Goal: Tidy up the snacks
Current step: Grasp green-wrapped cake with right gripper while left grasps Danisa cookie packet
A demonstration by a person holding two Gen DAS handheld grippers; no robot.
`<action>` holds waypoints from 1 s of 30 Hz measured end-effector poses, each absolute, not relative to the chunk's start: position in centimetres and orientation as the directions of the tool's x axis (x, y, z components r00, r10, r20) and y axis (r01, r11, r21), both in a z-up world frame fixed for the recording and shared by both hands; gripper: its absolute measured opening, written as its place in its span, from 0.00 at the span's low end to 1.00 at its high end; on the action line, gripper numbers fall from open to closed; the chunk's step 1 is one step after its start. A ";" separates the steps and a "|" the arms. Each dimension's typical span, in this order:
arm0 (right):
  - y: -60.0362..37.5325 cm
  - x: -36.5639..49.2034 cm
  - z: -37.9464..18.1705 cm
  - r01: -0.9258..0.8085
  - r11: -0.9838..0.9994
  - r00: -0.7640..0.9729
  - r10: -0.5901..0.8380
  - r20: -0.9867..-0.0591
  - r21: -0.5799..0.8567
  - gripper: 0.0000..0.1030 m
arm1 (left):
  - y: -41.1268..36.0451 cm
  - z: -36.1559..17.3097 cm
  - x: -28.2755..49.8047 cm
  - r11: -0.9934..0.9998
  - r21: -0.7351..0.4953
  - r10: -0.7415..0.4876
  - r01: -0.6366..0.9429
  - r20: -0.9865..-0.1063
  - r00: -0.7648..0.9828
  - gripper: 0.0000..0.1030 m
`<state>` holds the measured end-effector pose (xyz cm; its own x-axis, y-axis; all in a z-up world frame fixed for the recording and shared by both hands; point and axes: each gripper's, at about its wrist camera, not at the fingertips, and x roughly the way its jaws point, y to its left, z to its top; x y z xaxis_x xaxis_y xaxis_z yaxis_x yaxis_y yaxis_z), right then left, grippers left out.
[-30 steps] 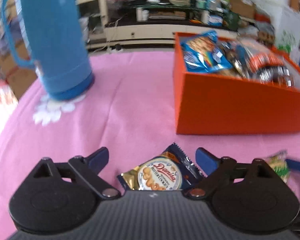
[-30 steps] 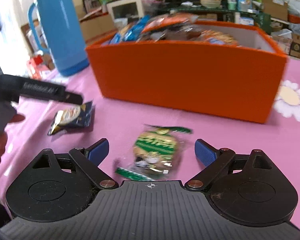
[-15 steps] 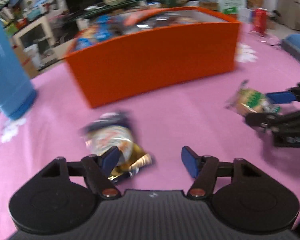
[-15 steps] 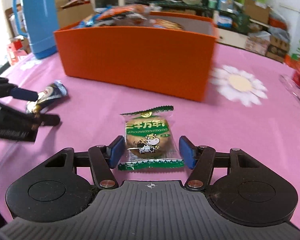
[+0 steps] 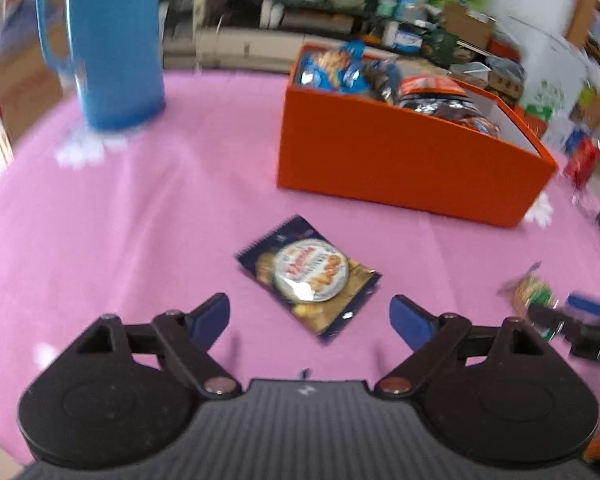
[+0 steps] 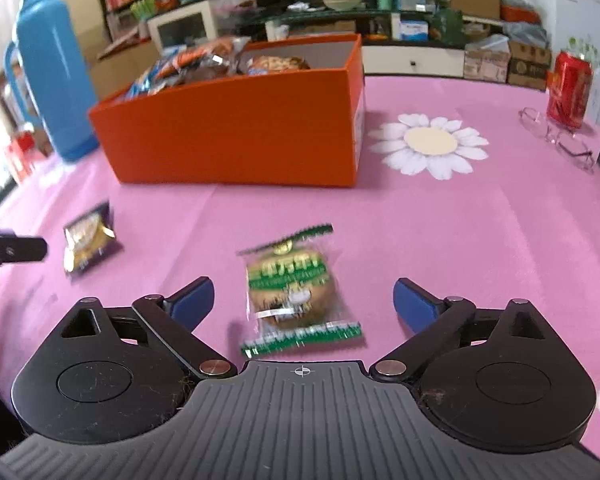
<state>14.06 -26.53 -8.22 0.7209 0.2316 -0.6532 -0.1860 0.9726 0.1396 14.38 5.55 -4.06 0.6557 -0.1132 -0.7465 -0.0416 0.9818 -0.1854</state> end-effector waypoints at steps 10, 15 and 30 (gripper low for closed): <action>-28.7 14.1 -7.9 -0.131 0.962 0.723 0.259 -0.641 0.240 0.86 | 1.7 -6.4 21.0 0.997 -0.065 -0.070 0.031 -0.759 0.647 0.88; -29.8 14.6 -7.9 -0.106 0.943 0.714 0.293 -0.636 0.315 0.86 | 1.8 -6.6 20.0 0.999 -0.010 -0.039 0.049 -0.769 0.638 0.89; -25.6 15.7 -9.4 -0.237 0.964 0.699 0.254 -0.668 0.118 0.84 | 3.0 -7.5 19.8 0.969 0.014 -0.151 0.248 -0.762 0.629 0.89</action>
